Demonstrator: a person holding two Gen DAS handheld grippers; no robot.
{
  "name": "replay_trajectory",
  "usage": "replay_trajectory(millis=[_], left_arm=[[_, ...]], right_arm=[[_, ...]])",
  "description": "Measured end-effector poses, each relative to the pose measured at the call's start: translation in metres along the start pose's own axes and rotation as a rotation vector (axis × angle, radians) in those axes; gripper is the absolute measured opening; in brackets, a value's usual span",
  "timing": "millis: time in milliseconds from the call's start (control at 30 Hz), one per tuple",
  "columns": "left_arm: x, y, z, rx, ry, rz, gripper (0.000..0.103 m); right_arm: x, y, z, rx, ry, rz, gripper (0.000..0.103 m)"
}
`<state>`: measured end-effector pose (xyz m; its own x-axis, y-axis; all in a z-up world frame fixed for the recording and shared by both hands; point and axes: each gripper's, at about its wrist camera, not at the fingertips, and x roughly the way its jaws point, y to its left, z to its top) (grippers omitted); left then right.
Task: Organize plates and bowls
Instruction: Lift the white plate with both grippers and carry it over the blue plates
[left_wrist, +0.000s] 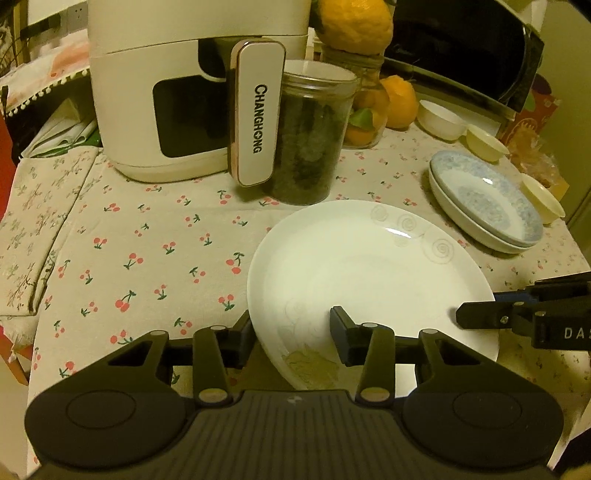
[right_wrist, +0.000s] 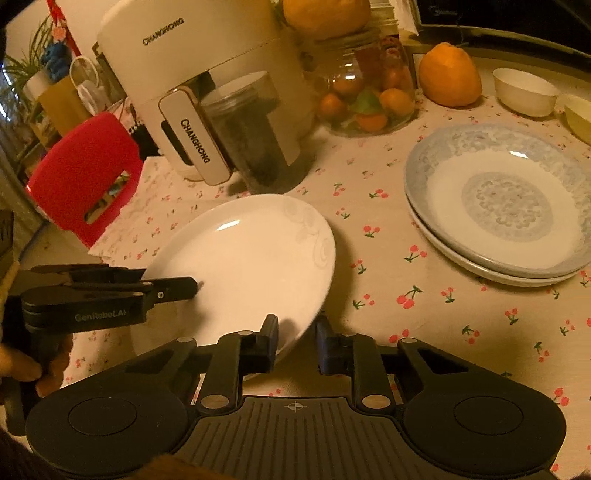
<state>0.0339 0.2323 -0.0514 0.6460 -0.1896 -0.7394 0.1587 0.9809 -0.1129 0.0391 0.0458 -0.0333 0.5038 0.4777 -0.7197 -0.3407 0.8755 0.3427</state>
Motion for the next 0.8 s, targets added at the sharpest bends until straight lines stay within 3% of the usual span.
replay_trajectory(millis=[800], left_arm=[[-0.008, -0.045, 0.033, 0.033, -0.112, -0.045, 0.04]], right_arm=[[-0.047, -0.041, 0.025, 0.088, -0.109, -0.009, 0.021]])
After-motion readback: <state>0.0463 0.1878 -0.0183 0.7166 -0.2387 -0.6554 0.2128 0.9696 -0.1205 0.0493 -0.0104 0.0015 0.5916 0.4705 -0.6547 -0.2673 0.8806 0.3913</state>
